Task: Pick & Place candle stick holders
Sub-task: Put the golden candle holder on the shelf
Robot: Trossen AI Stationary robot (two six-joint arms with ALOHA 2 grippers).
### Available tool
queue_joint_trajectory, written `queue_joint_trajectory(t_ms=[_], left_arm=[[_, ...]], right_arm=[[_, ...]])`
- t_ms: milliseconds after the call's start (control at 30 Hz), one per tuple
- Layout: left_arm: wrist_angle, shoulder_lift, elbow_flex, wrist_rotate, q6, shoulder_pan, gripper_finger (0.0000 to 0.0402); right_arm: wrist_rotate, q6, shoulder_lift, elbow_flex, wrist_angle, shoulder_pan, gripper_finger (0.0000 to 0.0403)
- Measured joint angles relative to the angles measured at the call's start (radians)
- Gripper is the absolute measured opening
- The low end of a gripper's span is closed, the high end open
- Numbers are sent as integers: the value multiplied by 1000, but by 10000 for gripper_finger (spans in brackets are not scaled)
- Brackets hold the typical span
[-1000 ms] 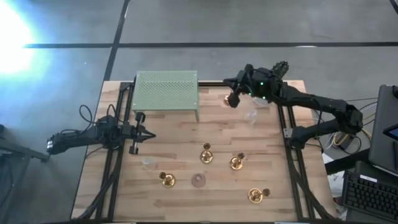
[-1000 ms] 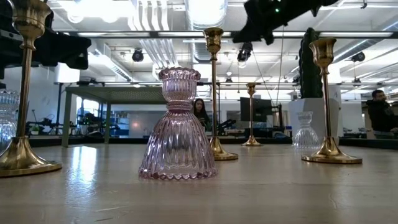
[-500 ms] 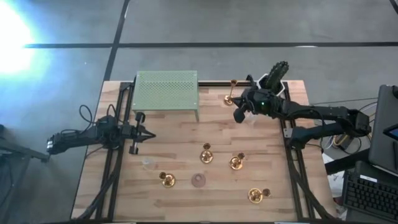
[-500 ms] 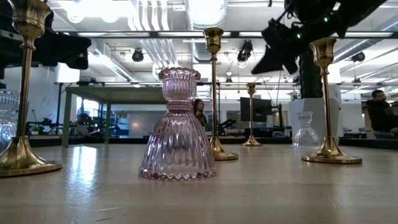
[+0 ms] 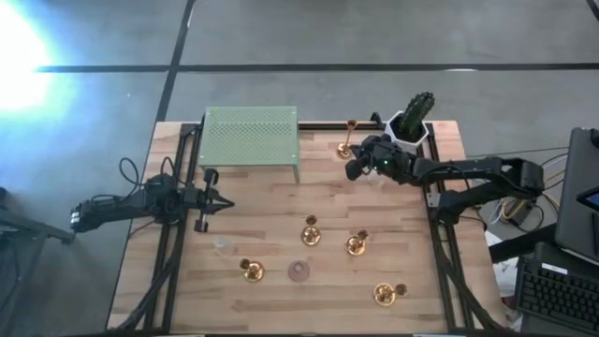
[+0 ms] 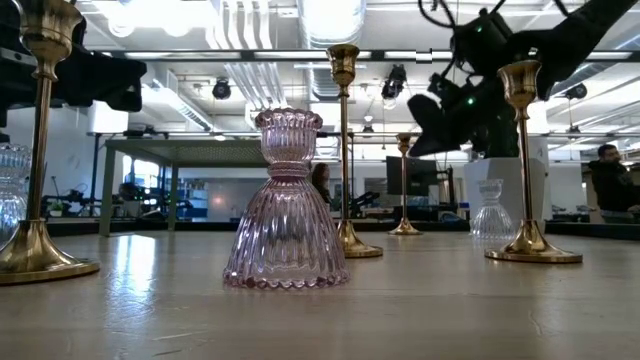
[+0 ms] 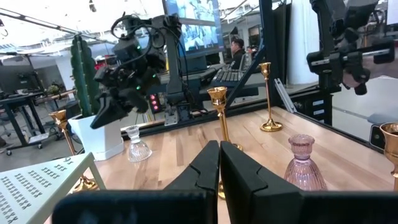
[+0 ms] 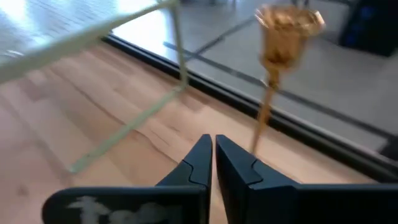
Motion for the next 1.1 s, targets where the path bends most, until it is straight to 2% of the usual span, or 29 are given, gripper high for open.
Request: queue_joint_trajectory(t_ms=[167,300,400,667,933,1100], left_arm=[[0,0,0,0,0,0,19],[0,0,0,0,0,0,19],[0,0,0,0,0,0,19],[0,0,0,0,0,0,19],[0,0,0,0,0,0,19],[0,0,0,0,0,0,19]], right_arm=[[0,5,77,1,76,-32,79],[5,-53,156,2,206,-51,122],[10,-74,212,21,231,-64,145],[119,-20,284,44,234,-74,185],[131,-37,275,43,243,-80,219],[134,-52,273,50,244,-89,226]])
